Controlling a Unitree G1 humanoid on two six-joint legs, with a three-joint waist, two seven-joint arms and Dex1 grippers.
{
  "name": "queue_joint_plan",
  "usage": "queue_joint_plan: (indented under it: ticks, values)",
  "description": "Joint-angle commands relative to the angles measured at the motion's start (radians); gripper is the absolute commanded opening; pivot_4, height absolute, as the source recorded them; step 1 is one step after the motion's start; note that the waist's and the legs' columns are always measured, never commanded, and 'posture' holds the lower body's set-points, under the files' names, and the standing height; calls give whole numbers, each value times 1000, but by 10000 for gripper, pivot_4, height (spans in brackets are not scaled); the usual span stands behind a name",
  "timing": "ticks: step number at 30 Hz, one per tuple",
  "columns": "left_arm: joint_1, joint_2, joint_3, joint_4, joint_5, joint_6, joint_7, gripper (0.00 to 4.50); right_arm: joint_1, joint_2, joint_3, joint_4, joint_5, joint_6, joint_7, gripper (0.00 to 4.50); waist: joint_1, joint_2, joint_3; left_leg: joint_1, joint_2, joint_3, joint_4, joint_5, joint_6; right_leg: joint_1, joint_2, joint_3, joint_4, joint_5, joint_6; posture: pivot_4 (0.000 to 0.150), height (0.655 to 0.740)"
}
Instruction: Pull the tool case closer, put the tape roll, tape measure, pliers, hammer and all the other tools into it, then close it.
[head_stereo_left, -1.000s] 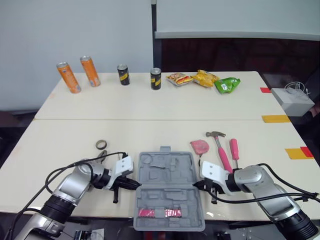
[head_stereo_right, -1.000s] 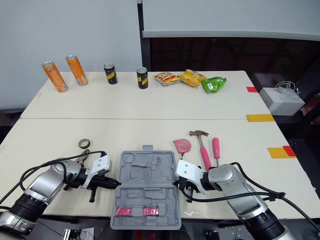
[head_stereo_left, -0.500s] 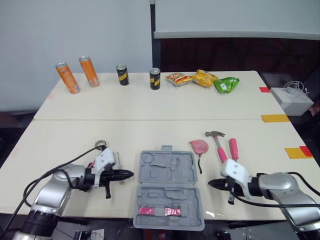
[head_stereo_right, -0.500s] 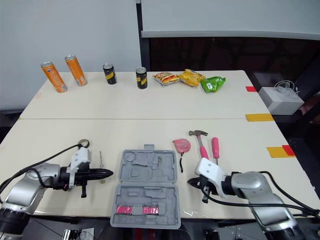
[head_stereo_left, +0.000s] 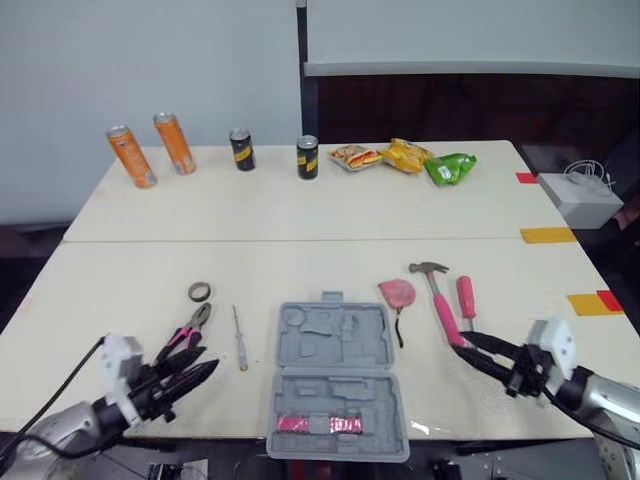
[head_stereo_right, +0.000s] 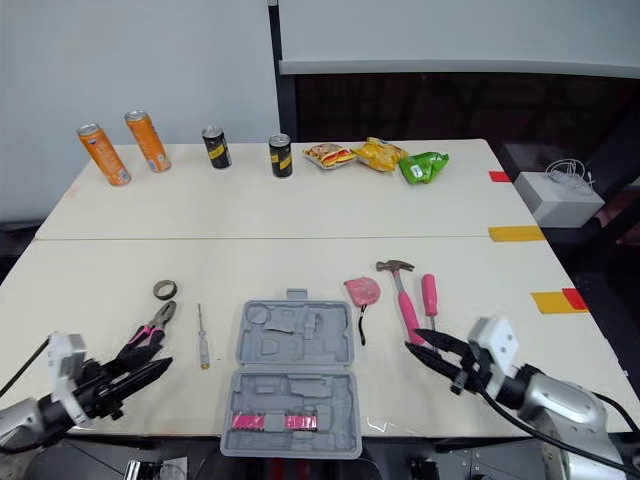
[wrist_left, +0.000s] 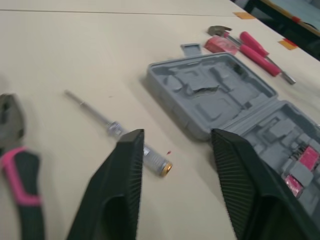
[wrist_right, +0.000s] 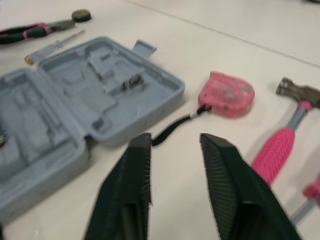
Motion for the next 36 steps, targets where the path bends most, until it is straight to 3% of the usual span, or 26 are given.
queue_joint_plan:
  ticks: [1,3,5,14,18,34,36]
  values:
    - [60,-15,88,31,-22,-61,-9,38090,50,-26,-102,66,47,-79,63,31319,-2,0,1,3,0,0,-1,0,0,3,0,0,-2,0,0,1500,7400]
    - [99,-32,126,90,-16,-99,-14,44752,85,-32,-147,138,52,-119,87,38126,-3,0,1,8,0,0,-5,-1,0,10,0,-1,-9,-1,4,1500,7400]
    - [120,-41,148,143,-10,-132,-25,45000,105,-32,-172,183,57,-144,100,44417,-4,-1,1,8,-1,0,-5,-2,-2,11,0,-1,-11,-2,9,1500,7400]
    - [104,-23,149,284,1,-219,-67,45000,99,-27,-160,228,63,-173,102,44417,5,-1,1,9,-1,0,-6,-1,1,12,-1,-1,-11,-1,10,1500,7400]
    - [73,-13,141,279,-4,-212,-64,45000,87,-24,-141,198,67,-158,90,44417,20,0,2,20,-1,0,-6,-4,-3,21,-1,-1,-12,-2,11,1500,7400]
    - [-53,121,104,53,-78,10,7,45000,-110,-61,12,-101,168,78,7,44417,22,2,2,21,-1,1,-7,-2,1,22,-1,-1,-11,1,5,1500,7400]
    - [-127,223,80,20,-63,93,27,45000,-218,-76,76,-124,191,117,31,44417,21,1,2,20,-2,1,-7,-3,1,20,-1,0,-11,0,6,1500,7400]
